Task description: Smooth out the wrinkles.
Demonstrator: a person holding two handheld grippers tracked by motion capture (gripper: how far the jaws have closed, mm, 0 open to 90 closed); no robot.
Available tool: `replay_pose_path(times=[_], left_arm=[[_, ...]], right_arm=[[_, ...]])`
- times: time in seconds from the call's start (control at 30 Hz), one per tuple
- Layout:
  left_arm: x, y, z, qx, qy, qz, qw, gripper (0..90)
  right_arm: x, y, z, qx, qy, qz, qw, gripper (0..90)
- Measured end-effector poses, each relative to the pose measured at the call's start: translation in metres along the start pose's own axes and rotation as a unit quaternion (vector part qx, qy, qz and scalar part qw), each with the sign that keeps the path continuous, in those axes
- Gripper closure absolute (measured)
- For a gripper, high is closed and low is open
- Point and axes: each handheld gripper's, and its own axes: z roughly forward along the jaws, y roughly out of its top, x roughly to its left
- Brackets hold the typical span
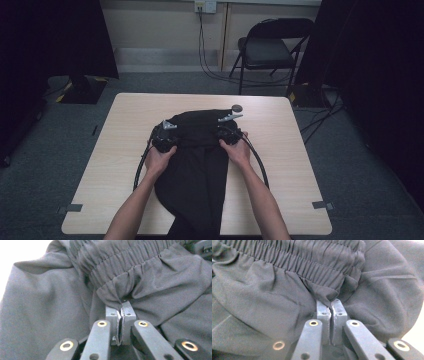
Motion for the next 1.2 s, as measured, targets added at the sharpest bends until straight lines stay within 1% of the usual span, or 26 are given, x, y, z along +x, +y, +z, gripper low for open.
replay_pose_path(times=[0.03,0.13,0.2,0.23,0.27,0.33,0.4,0.43,0.5,0.57,0.6,0.63,0.67,0.7,0.73,0.77,0.8,0.83,0.87,0.9,0.93,0.97,1.03,1.1,1.17,1.2], left_arm=[[0.002,0.0,0.0,-0.002,-0.007,-0.005,1.0,87.6],[0.006,0.001,-0.005,-0.007,-0.025,-0.003,0.9997,87.8],[0.011,0.006,-0.014,-0.025,-0.035,-0.017,0.9989,87.9],[0.011,0.012,-0.02,-0.039,-0.043,-0.026,0.998,88.0],[0.011,0.016,-0.024,-0.045,-0.043,-0.021,0.9978,88.0],[0.01,0.031,-0.039,-0.057,-0.044,0.001,0.9974,88.0],[0.008,0.048,-0.059,-0.083,-0.044,0.012,0.9955,88.0],[0.007,0.057,-0.07,-0.099,-0.048,0.011,0.9939,88.0],[0.004,0.074,-0.097,-0.127,-0.055,0.019,0.9902,87.9],[-0.003,0.09,-0.127,-0.149,-0.054,0.042,0.9864,88.0],[-0.005,0.094,-0.138,-0.161,-0.061,0.043,0.9841,87.9],[-0.009,0.097,-0.152,-0.177,-0.07,0.047,0.9806,87.9],[-0.014,0.099,-0.164,-0.185,-0.076,0.05,0.9784,88.0],[-0.02,0.097,-0.177,-0.189,-0.076,0.06,0.9772,88.0],[-0.026,0.093,-0.184,-0.186,-0.074,0.07,0.9772,87.9],[-0.032,0.087,-0.19,-0.179,-0.064,0.075,0.9789,87.9],[-0.037,0.081,-0.193,-0.174,-0.065,0.079,0.9794,87.9],[-0.043,0.07,-0.196,-0.169,-0.084,0.084,0.9785,87.9],[-0.049,0.057,-0.197,-0.162,-0.093,0.09,0.9783,88.0],[-0.053,0.043,-0.196,-0.149,-0.096,0.087,0.9802,88.0],[-0.057,0.029,-0.193,-0.126,-0.106,0.087,0.9825,88.0],[-0.06,0.015,-0.189,-0.109,-0.113,0.088,0.9837,88.0],[-0.064,-0.015,-0.181,-0.077,-0.132,0.086,0.9845,88.0],[-0.066,-0.04,-0.17,-0.042,-0.15,0.068,0.9855,87.9],[-0.069,-0.06,-0.157,0.001,-0.16,0.075,0.9843,87.9],[-0.07,-0.069,-0.149,0.027,-0.17,0.071,0.9825,87.9]], right_arm=[[0.0,0.001,0.001,-0.002,0.0,0.002,1.0,87.3],[-0.002,-0.001,0.0,-0.008,0.007,0.013,0.9999,87.3],[-0.001,0.0,-0.006,-0.011,0.012,0.0,0.9999,87.3],[-0.001,0.001,-0.01,-0.017,0.018,0.005,0.9997,87.3],[-0.003,0.006,-0.017,-0.031,0.027,0.013,0.9991,87.3],[-0.004,0.016,-0.03,-0.044,0.031,0.009,0.9985,87.3],[-0.005,0.03,-0.05,-0.072,0.032,0.006,0.9968,87.3],[-0.005,0.038,-0.061,-0.085,0.037,0.004,0.9957,87.3],[-0.003,0.054,-0.085,-0.115,0.043,0.001,0.9925,87.3],[-0.001,0.068,-0.114,-0.156,0.058,0.002,0.9861,87.3],[0.002,0.075,-0.132,-0.176,0.067,-0.001,0.9821,87.4],[0.005,0.078,-0.142,-0.188,0.072,-0.006,0.9796,87.4],[0.009,0.08,-0.156,-0.199,0.079,-0.01,0.9768,87.4],[0.013,0.08,-0.169,-0.211,0.087,-0.017,0.9735,87.4],[0.019,0.077,-0.182,-0.216,0.094,-0.025,0.9715,87.4],[0.024,0.073,-0.19,-0.211,0.095,-0.036,0.9721,87.4],[0.029,0.066,-0.197,-0.208,0.1,-0.047,0.9718,87.4],[0.033,0.06,-0.2,-0.205,0.105,-0.052,0.9718,87.4],[0.038,0.052,-0.203,-0.193,0.107,-0.055,0.9737,87.4],[0.041,0.041,-0.205,-0.185,0.114,-0.057,0.9745,87.4],[0.044,0.029,-0.206,-0.179,0.123,-0.057,0.9745,87.4],[0.048,0.017,-0.205,-0.164,0.129,-0.056,0.9764,87.4],[0.054,-0.009,-0.199,-0.136,0.143,-0.051,0.9791,87.4],[0.063,-0.034,-0.191,-0.107,0.148,-0.054,0.9817,87.3],[0.071,-0.057,-0.178,-0.072,0.153,-0.058,0.9839,87.4],[0.073,-0.068,-0.171,-0.057,0.161,-0.051,0.984,87.4]])
